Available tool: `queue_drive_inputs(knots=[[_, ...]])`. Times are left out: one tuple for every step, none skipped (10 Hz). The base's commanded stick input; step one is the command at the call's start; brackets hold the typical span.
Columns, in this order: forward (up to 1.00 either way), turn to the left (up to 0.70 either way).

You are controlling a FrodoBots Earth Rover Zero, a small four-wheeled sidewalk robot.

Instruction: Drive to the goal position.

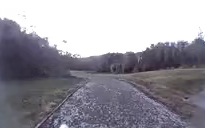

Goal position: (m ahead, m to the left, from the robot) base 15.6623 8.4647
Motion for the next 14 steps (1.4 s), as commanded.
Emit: queue_drive_inputs(knots=[[0.70, 0.00], [0.70, 0.00], [0.70, 0.00], [0.70, 0.00], [0.70, 0.00], [0.70, 0.00], [0.70, 0.00], [0.70, 0.00], [0.70, 0.00], [0.70, 0.00], [0.70, 0.00], [0.70, 0.00], [0.70, 0.00], [0.70, 0.00]])
